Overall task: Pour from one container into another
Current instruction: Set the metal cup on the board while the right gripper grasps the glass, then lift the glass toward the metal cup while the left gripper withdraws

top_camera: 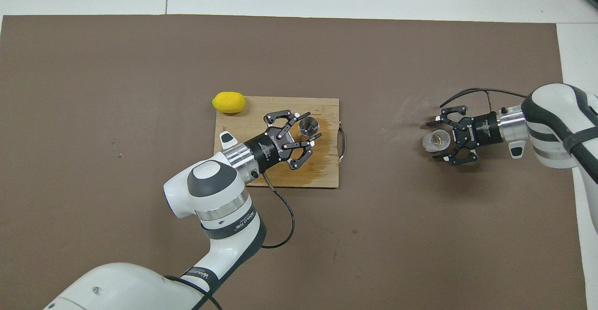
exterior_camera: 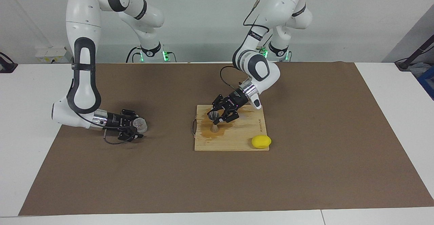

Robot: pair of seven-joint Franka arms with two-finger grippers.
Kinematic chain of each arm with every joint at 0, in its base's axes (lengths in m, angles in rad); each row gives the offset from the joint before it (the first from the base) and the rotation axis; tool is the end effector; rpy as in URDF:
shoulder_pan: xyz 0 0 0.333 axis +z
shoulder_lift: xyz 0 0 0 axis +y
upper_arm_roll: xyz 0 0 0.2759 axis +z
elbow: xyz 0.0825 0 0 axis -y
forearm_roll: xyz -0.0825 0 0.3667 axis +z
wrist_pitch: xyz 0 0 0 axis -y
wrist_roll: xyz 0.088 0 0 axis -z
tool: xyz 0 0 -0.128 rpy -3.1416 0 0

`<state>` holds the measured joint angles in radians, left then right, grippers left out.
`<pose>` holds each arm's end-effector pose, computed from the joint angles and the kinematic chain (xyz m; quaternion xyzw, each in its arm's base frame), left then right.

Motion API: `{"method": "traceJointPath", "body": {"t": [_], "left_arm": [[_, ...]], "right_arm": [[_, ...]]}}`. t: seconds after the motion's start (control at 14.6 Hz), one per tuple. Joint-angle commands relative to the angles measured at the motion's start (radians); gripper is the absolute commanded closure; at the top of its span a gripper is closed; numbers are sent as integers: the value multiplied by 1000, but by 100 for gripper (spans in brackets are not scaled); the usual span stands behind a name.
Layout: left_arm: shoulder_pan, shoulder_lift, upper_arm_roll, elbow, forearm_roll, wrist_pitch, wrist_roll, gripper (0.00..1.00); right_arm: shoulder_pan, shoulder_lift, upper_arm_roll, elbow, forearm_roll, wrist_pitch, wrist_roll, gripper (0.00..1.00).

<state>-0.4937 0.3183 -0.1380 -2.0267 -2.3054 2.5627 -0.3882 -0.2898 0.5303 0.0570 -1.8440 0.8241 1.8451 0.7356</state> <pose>0.4817 -0.3478 0.2631 0.4716 0.6550 -0.2603 0.5299 0.5613 -0.0584 0.1924 -0.6821 0.5908 0.3222 0.2863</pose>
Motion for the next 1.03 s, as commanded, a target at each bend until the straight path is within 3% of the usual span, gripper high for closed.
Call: {"method": "traceJointPath", "body": {"t": [0.0,0.07,0.14,0.21,0.62,0.96], "left_arm": [[-20,18,12,25,-22,30,15,0],[-20,18,12,25,-22,28,15,0],[-20,16,11,26,-22,28,14,0],[-20,12,11,26,-20,30,5,0],[-22,-62,-15,49,-16,155,-53,0],[-22,-134,-25,43,-5,223,-83,0]], "right_arm": [[-3,-35,4,-43,30,13,-35,13],[-5,-35,4,-43,29,5,-36,35],[-5,-35,3,-43,29,5,-36,45],[-5,-36,3,-43,29,3,-38,63],[4,-81,1,-29,18,19,-7,68],[133,-159,-3,-23,-23,112,189,68]]}}
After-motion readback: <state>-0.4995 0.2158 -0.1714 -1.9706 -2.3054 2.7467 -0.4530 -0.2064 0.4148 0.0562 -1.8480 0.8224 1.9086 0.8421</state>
